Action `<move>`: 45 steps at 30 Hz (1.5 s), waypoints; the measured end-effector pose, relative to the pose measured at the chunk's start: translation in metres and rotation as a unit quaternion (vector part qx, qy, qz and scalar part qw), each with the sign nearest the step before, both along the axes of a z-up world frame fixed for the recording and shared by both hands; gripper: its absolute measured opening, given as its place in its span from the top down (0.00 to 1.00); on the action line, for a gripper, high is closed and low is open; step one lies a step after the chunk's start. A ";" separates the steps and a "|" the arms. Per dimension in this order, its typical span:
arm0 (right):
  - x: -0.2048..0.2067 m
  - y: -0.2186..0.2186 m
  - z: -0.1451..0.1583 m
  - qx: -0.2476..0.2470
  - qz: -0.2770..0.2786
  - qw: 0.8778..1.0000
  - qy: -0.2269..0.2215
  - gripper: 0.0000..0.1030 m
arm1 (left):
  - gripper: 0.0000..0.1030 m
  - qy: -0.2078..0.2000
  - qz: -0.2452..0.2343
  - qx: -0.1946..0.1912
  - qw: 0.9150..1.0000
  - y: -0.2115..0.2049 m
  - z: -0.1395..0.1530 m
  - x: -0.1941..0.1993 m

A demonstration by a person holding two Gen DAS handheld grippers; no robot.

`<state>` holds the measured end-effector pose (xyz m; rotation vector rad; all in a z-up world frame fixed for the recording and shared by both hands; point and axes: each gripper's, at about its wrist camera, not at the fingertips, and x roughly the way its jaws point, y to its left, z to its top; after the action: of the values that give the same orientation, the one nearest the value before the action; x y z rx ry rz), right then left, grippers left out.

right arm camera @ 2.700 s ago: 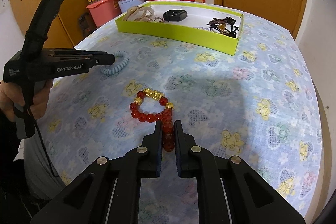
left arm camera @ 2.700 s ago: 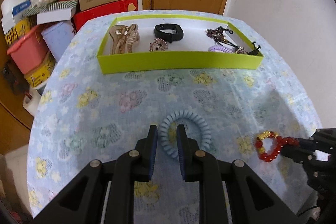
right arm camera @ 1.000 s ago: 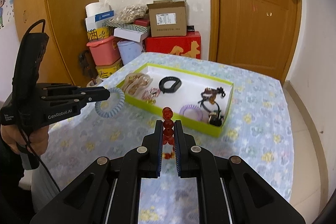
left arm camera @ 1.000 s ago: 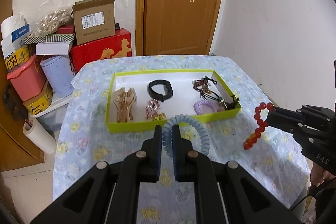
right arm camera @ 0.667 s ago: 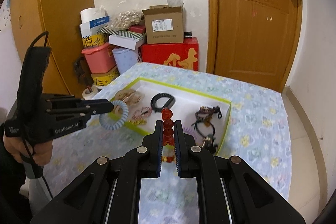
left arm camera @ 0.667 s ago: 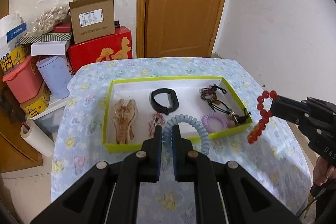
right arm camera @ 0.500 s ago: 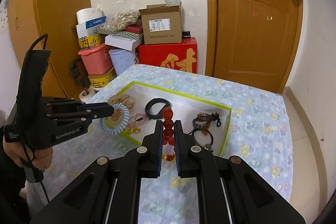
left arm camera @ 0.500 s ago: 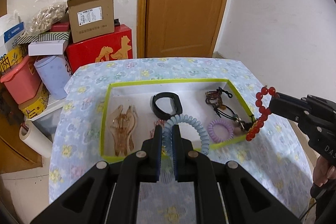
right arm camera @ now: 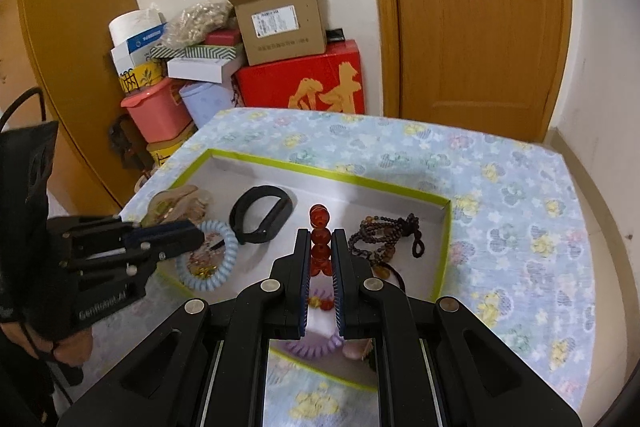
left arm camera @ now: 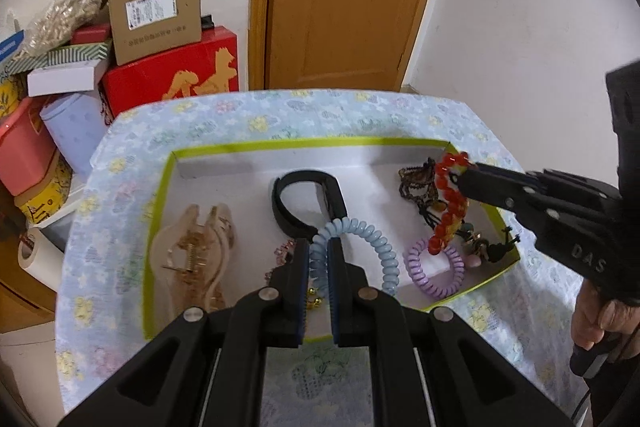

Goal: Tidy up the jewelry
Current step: 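Carry both items into the green box and open both tools, then withdraw both open tools from the box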

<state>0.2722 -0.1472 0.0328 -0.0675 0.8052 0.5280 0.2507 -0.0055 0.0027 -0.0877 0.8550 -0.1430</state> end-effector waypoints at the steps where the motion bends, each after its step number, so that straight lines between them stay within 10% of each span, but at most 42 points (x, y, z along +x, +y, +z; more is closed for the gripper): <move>1: 0.004 0.002 -0.003 -0.001 0.000 1.000 0.003 0.90 | 0.91 0.004 -0.001 -0.001 1.000 0.000 -0.004 0.002; 26: 0.039 0.012 -0.028 -0.012 -0.006 0.999 0.048 0.80 | 0.83 0.020 -0.008 0.001 1.000 -0.005 -0.024 0.010; 45: -0.075 -0.023 0.019 -0.015 -0.035 0.999 0.003 0.69 | 0.77 -0.027 0.007 0.018 0.999 -0.008 0.027 -0.088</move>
<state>0.1974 -0.1705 0.0518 -0.0647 0.8195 0.4494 0.1632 -0.0134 0.0298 -0.0559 0.8036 -0.1154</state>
